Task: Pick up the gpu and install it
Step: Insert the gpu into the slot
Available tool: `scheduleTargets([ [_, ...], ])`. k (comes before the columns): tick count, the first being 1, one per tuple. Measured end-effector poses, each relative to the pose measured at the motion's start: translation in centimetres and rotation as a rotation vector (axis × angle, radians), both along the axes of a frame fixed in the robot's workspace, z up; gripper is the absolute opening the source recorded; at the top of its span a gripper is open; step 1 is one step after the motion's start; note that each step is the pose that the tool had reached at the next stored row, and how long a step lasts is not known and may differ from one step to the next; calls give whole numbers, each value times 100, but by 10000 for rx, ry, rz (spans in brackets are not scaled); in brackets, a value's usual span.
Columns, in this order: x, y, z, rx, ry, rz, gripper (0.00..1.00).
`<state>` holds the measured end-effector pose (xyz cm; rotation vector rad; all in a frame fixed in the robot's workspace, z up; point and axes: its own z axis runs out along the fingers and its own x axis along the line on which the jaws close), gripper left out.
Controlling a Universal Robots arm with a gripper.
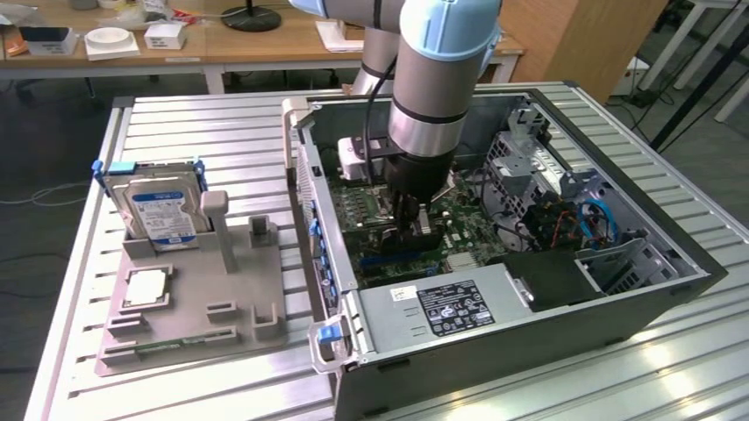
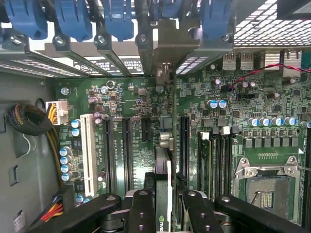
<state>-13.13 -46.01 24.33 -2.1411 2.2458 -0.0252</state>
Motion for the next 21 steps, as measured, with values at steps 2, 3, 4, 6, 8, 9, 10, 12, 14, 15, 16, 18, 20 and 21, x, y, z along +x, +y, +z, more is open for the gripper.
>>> scheduleTargets([
  [2,0,-1,-7,-18,1,0,26],
  [3,0,-1,-12,-19,2,1,26],
  [4,0,-1,-19,-20,-1,0,26],
  [6,0,-2,-23,-23,0,0,26],
  [8,-1,-2,-35,-20,-2,0,26],
  [9,-2,-4,-39,-21,-2,0,26],
  [10,-3,-6,-43,-22,-2,1,26],
  [12,-3,-8,-46,-21,-3,4,26],
  [14,-5,-15,-48,-18,-4,17,26],
  [15,-5,-21,-49,-16,-4,32,26],
  [16,-5,-27,-50,-13,-5,53,26],
  [18,-7,-37,-50,-5,-8,113,26],
  [20,-7,-43,-50,-2,-7,172,26],
  [21,-8,-44,-50,-2,-7,173,26],
])
